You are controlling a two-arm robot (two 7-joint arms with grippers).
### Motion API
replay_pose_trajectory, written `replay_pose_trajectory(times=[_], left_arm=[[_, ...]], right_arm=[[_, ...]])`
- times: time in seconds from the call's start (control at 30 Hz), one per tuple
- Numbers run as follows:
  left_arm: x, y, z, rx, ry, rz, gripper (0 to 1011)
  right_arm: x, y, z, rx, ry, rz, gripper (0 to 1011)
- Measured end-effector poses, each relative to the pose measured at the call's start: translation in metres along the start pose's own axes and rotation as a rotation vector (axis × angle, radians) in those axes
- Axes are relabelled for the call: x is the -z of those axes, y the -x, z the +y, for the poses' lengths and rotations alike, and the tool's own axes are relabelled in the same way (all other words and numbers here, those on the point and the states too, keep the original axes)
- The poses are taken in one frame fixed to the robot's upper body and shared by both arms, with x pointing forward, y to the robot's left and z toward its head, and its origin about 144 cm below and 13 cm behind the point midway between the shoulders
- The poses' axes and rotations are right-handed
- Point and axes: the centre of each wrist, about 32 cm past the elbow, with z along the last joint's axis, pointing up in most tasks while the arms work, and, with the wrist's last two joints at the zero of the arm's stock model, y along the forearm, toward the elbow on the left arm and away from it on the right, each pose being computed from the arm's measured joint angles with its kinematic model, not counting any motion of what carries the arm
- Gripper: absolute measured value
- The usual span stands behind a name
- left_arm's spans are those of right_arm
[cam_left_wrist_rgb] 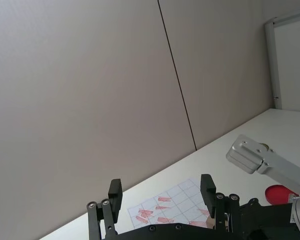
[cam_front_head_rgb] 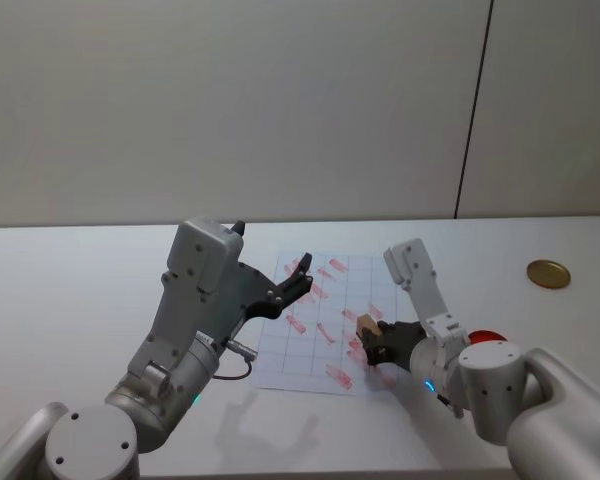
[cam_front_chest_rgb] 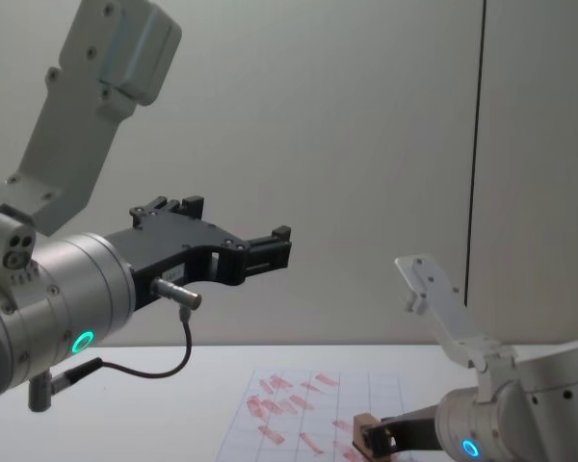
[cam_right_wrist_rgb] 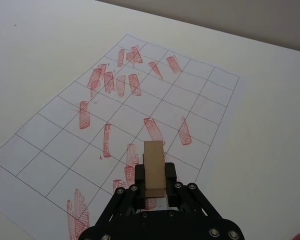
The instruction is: Use the one hand to pick up the stamp and affix it onto the A4 paper.
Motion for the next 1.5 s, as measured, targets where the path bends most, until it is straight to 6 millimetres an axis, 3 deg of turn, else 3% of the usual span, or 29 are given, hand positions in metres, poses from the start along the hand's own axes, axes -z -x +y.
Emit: replay_pose_trajectory(times=[0.97,1.2,1.5], left_arm=[[0.0,0.0,0.0,0.0,0.0,0.0,993],[0.0,0.0,0.0,0.0,0.0,0.0,993],[0.0,0.0,0.0,0.0,0.0,0.0,993]], right_arm=[[0.002,-0.001,0.006,0.005,0.019,0.006,213],[-0.007,-0.003,-0.001,0.023,-0.029,0.015,216],[-0.041,-0.005,-0.021,0.059,-0.165,0.042,217]])
